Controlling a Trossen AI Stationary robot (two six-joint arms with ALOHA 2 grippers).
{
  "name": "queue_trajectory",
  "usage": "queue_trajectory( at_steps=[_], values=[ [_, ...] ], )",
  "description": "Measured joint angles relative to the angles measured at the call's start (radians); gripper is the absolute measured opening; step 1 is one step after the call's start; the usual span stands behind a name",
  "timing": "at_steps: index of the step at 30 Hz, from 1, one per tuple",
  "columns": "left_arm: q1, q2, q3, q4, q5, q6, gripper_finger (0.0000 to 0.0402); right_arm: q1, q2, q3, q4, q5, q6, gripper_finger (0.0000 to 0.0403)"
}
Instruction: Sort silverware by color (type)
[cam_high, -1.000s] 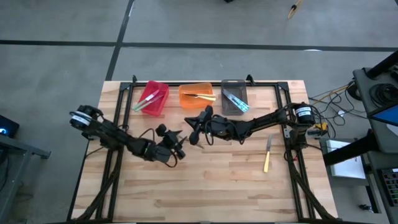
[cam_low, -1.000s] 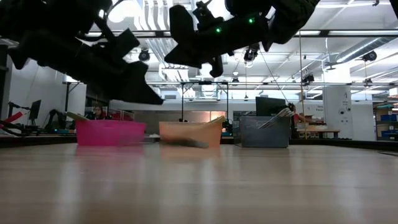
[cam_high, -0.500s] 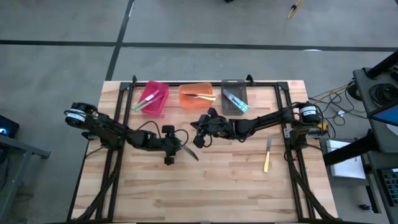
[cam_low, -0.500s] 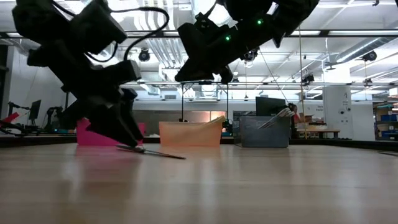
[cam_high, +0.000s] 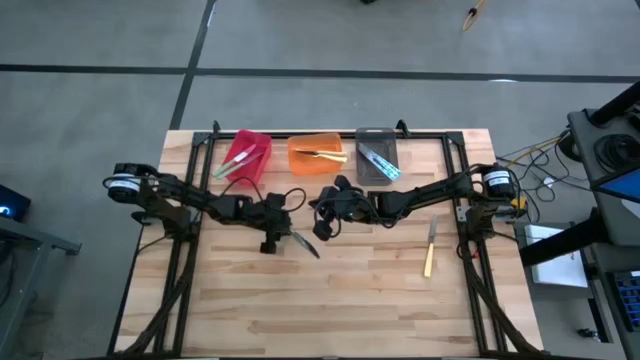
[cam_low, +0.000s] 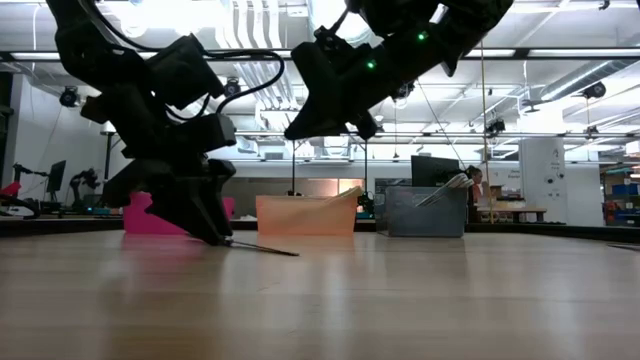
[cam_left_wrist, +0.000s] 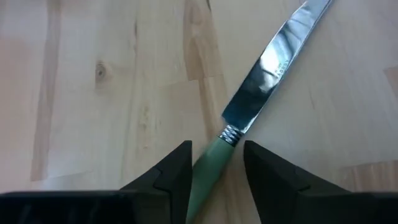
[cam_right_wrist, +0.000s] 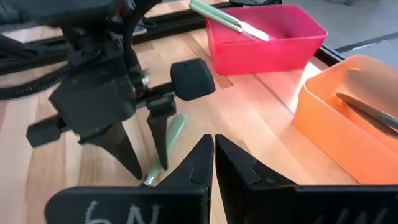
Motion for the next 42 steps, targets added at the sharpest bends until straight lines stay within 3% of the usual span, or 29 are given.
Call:
queue_trajectory(
  at_steps=[6,13,21,30,42],
  values=[
    [0.007,0.031,-0.004,0.007,0.029,-0.020,0.0096,0.000,0.000,0.000,-0.033,0.000,0.001,0.0008],
    [-0.001,0.092,0.000,0.031,0.029,-0.148,0.0020,0.000,-0.001,-0.002,-0.058,0.000,0.001,0.0008],
    [-0.060,0.047,-0.008,0.029,-0.068,-0.274,0.0016,0.000,-0.026,-0.002,-0.168,0.003,0.001,0.0008],
    [-0.135,-0.033,-0.012,0.018,-0.136,-0.557,0.0006,0.000,-0.100,-0.005,-0.295,0.012,-0.005,0.0008],
    [-0.165,-0.117,-0.010,-0.009,-0.140,-0.711,0.0003,0.000,-0.130,-0.014,-0.324,0.011,-0.014,0.0008]
  ],
)
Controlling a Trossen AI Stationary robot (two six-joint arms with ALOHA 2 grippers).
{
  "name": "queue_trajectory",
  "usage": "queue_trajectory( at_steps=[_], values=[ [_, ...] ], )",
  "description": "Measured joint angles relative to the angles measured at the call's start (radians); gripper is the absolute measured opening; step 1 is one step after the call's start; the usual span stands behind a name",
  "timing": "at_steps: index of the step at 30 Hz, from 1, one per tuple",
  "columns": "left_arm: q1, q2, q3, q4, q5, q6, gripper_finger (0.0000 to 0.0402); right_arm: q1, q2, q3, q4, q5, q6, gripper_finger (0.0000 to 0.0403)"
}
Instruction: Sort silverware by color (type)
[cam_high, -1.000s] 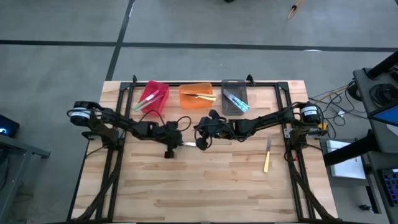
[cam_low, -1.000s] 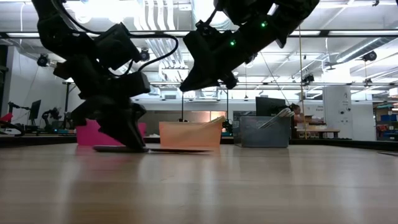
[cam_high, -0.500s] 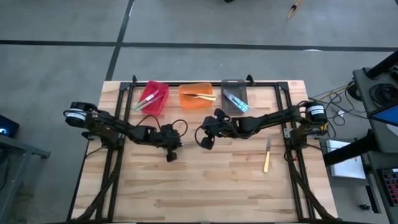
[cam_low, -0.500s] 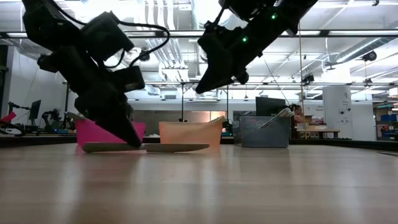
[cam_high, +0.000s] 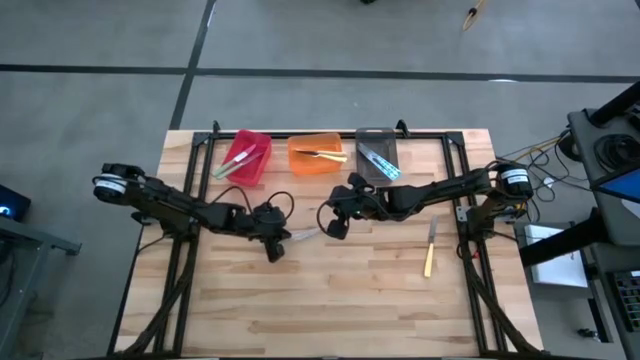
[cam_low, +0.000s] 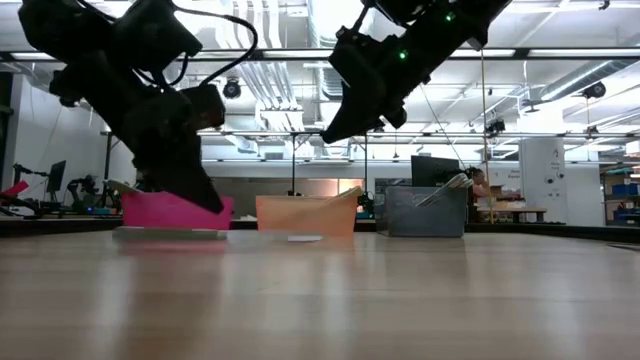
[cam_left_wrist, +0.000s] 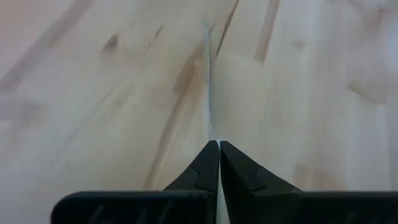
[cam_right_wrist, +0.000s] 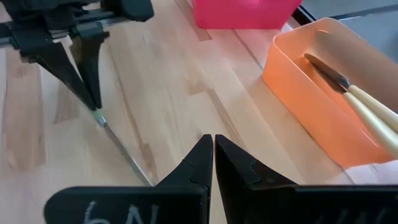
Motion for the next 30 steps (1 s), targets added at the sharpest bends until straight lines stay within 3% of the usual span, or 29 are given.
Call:
queue_trajectory(
  at_steps=[19,23,30],
  values=[
    [-0.051,0.040,0.019,-0.053,-0.014,-0.007,0.0004,0.000,0.000,-0.021,0.003,0.000,0.007,0.0008],
    [-0.060,0.040,0.022,-0.049,-0.013,0.008,0.0033,0.000,0.000,-0.021,0.003,0.000,0.008,0.0009],
    [-0.084,0.059,0.022,-0.028,-0.061,-0.003,0.0120,0.000,0.000,-0.021,0.003,0.000,0.008,0.0009]
  ],
)
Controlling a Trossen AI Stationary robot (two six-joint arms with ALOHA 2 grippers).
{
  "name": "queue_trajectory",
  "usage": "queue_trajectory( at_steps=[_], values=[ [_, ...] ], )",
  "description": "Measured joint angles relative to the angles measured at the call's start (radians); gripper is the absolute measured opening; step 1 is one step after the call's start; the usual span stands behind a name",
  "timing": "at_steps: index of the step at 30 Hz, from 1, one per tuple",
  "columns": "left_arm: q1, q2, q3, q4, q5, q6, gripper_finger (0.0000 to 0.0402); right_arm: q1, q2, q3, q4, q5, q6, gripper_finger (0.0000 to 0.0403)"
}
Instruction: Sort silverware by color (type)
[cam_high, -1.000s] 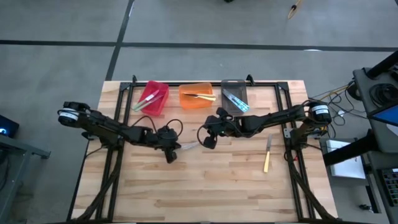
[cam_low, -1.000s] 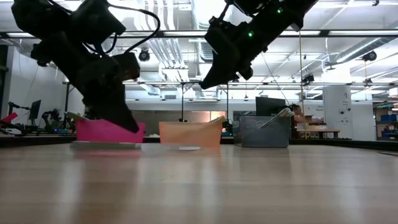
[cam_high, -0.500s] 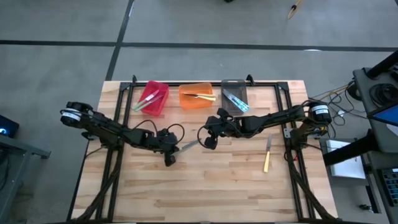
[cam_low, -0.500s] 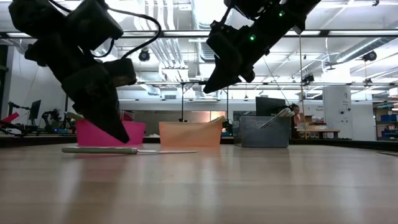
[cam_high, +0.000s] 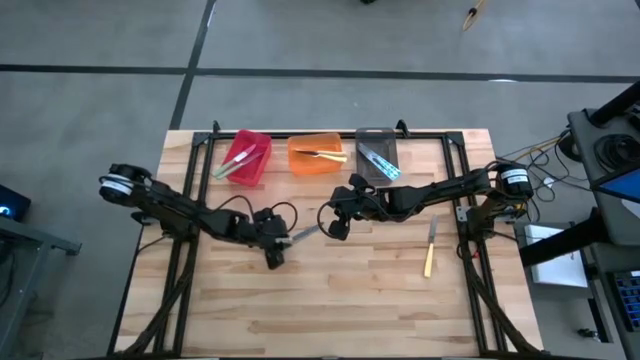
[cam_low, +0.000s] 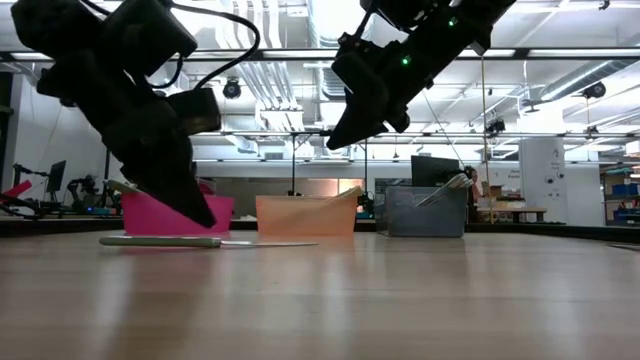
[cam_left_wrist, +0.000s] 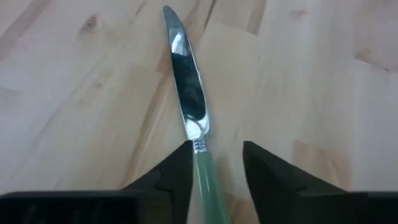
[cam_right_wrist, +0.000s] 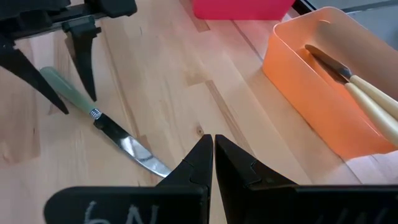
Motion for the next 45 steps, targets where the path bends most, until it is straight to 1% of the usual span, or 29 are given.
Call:
queue_trajectory(
  at_steps=[4,6,9,12,14,17,22,31,36,39,41,45],
  values=[
    [-0.013,0.045,0.000,0.016,-0.036,-0.001,0.0157,0.000,0.000,0.000,0.000,0.000,0.000,0.0009],
    [-0.014,0.073,0.000,0.016,-0.046,-0.003,0.0164,0.000,0.000,0.000,0.000,0.000,0.000,0.0009],
    [-0.015,0.112,0.001,0.041,-0.068,-0.003,0.0163,0.000,0.000,0.000,0.000,0.000,0.000,0.0009],
    [-0.019,0.153,0.003,0.052,-0.094,-0.015,0.0150,0.000,0.000,0.000,0.001,0.000,0.000,0.0009],
    [-0.021,0.173,0.005,0.053,-0.105,-0.026,0.0134,0.000,0.000,0.000,0.001,0.000,-0.002,0.0009],
    [-0.026,0.190,0.005,0.060,-0.131,-0.054,0.0097,0.000,0.000,-0.002,0.001,0.000,-0.005,0.0009],
    [-0.032,0.191,0.005,0.059,-0.156,-0.079,0.0022,0.000,0.001,-0.006,0.004,0.000,-0.006,0.0009],
    [-0.046,0.164,0.039,0.034,-0.149,-0.103,0.0018,0.000,0.001,-0.023,0.008,0.000,-0.021,0.0009],
    [-0.058,0.095,0.043,0.015,-0.120,-0.142,0.0008,0.000,0.001,-0.048,0.004,-0.002,0.012,0.0009],
    [-0.061,0.045,0.043,-0.023,-0.125,-0.150,0.0001,0.000,0.001,-0.061,0.003,-0.004,0.008,0.0009],
    [-0.061,0.019,0.043,-0.051,-0.131,-0.157,0.0004,0.000,0.001,-0.063,0.004,-0.004,-0.001,0.0009],
    [-0.063,-0.006,0.043,-0.081,-0.137,-0.177,0.0004,0.000,0.001,-0.063,0.008,-0.004,-0.006,0.0009]
  ],
)
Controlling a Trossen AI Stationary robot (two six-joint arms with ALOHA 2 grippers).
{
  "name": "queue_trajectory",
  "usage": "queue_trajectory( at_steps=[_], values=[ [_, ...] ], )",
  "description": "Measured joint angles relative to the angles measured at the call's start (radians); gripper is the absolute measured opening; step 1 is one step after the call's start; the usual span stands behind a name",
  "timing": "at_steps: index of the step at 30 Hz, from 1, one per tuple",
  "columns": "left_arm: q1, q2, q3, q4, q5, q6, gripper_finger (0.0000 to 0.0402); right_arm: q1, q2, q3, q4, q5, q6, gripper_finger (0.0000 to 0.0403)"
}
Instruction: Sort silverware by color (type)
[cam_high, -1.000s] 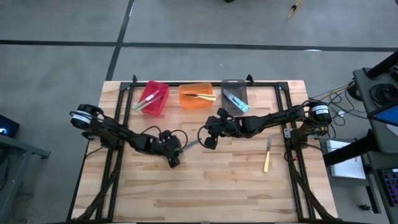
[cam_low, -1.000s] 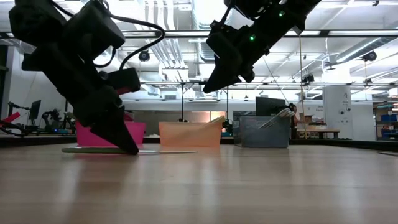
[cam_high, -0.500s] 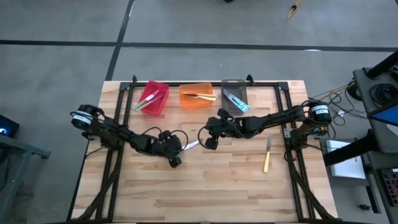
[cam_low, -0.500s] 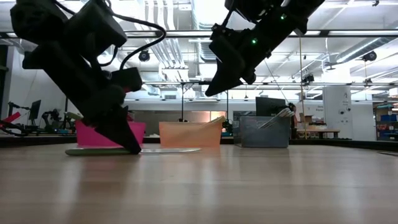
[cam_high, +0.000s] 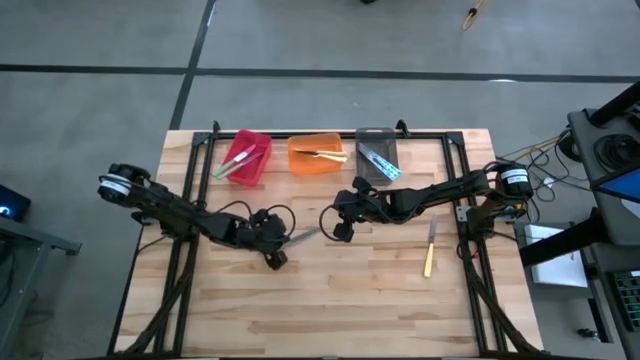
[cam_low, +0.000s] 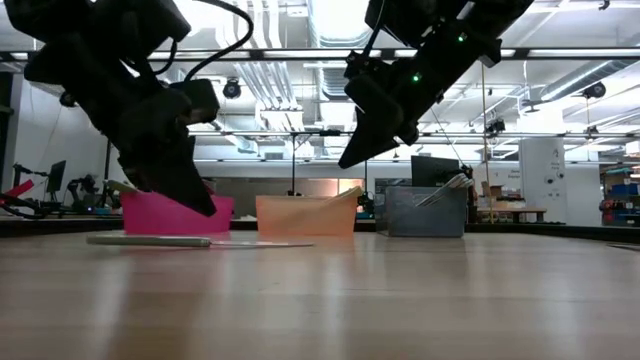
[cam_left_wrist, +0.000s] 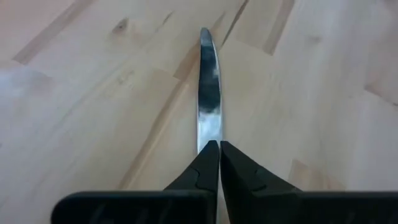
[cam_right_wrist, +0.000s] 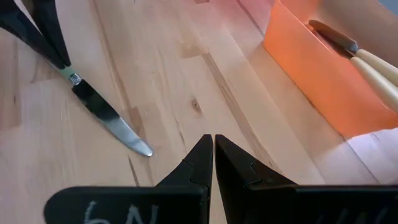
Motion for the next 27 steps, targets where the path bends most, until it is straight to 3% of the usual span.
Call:
queue_trajectory(
  at_steps=[8,16,21,27],
  values=[
    [-0.040,0.006,-0.005,0.000,0.042,0.039,0.0001,0.000,0.000,0.000,0.006,-0.032,-0.002,0.0009],
    [-0.049,0.008,-0.009,0.002,0.015,0.059,0.0006,0.006,0.000,-0.001,0.093,-0.078,-0.026,0.0009],
    [-0.051,0.018,-0.009,0.003,0.010,0.088,0.0050,0.025,0.000,-0.001,0.123,-0.102,-0.030,0.0009],
    [-0.050,0.064,-0.009,0.009,-0.083,0.124,0.0118,0.044,0.000,-0.001,0.135,-0.102,-0.048,0.0009]
  ],
)
